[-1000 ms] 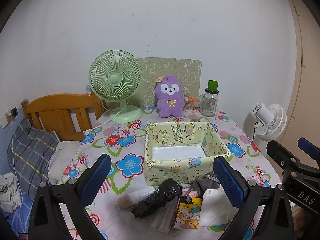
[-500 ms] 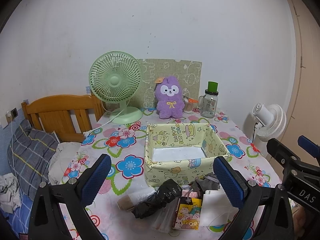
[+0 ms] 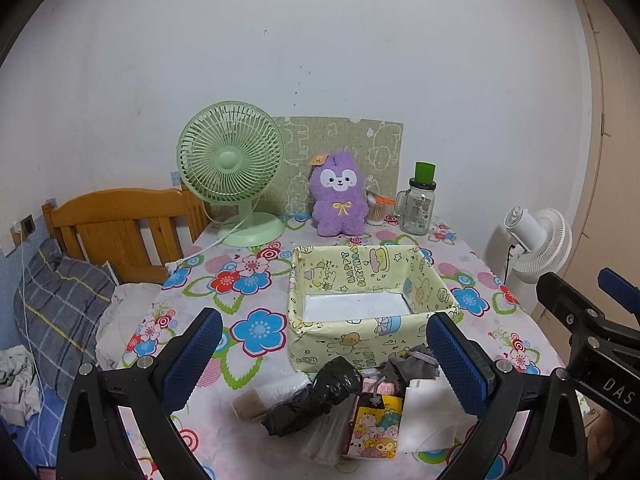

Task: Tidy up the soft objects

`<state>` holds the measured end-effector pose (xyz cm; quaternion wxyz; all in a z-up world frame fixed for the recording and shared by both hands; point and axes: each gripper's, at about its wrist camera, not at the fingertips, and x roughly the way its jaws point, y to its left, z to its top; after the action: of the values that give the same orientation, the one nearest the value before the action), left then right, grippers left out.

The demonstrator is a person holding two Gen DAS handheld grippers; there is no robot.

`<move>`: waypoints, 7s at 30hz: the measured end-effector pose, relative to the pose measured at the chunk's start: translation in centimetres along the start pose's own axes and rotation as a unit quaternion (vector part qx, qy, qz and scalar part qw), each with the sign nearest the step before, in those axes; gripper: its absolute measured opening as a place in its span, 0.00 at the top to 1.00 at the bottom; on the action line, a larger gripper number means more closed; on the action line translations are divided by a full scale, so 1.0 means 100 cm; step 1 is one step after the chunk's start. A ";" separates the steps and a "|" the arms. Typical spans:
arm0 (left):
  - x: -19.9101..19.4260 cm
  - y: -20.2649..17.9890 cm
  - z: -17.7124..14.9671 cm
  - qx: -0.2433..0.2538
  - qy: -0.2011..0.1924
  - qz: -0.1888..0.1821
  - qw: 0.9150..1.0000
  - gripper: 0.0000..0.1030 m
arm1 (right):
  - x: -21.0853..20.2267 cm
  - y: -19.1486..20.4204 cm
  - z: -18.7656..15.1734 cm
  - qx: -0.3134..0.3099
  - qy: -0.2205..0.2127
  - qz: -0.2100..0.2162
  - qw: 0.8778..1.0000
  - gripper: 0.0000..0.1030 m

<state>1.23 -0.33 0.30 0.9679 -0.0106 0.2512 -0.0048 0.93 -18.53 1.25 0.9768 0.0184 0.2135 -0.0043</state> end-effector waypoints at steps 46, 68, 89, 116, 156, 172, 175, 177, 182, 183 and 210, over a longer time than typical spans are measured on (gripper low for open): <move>0.064 0.004 -0.053 0.008 0.100 -0.017 0.995 0.04 | 0.062 0.013 -0.044 0.013 0.096 0.042 0.994 0.00; 0.082 -0.011 -0.089 0.019 0.159 -0.037 0.986 0.07 | 0.090 0.034 -0.085 -0.014 0.161 0.058 0.985 0.01; 0.092 -0.023 -0.104 0.035 0.185 -0.048 0.981 0.08 | 0.115 0.043 -0.108 -0.018 0.220 0.082 0.972 0.32; 0.095 -0.029 -0.107 0.034 0.186 -0.056 0.980 0.48 | 0.102 0.025 -0.107 0.002 0.212 0.082 0.974 0.39; 0.042 -0.024 -0.062 0.026 0.112 -0.073 0.991 0.52 | 0.060 0.035 -0.065 -0.001 0.155 0.092 0.984 0.39; 0.037 -0.025 -0.033 0.024 0.088 -0.073 0.993 0.52 | 0.055 0.034 -0.035 -0.003 0.130 0.092 0.987 0.39; 0.037 -0.025 -0.026 0.023 0.085 -0.074 0.993 0.52 | 0.054 0.034 -0.029 -0.003 0.126 0.092 0.988 0.39; 0.038 -0.025 -0.021 0.024 0.082 -0.074 0.994 0.52 | 0.055 0.034 -0.024 -0.003 0.124 0.093 0.988 0.39; 0.042 -0.027 -0.010 0.029 0.075 -0.074 0.994 0.52 | 0.059 0.036 -0.013 -0.004 0.119 0.095 0.988 0.39; 0.043 -0.027 -0.008 0.028 0.075 -0.074 0.994 0.52 | 0.061 0.036 -0.011 -0.004 0.118 0.094 0.989 0.39; 0.091 -0.028 0.036 0.024 0.068 -0.073 0.995 0.52 | 0.112 0.036 0.033 0.001 0.107 0.098 0.989 0.39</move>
<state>10.94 -3.15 -0.87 0.9456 -0.0051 0.3148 -0.0820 12.55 -15.12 -0.26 0.9440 0.0404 0.3139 0.0934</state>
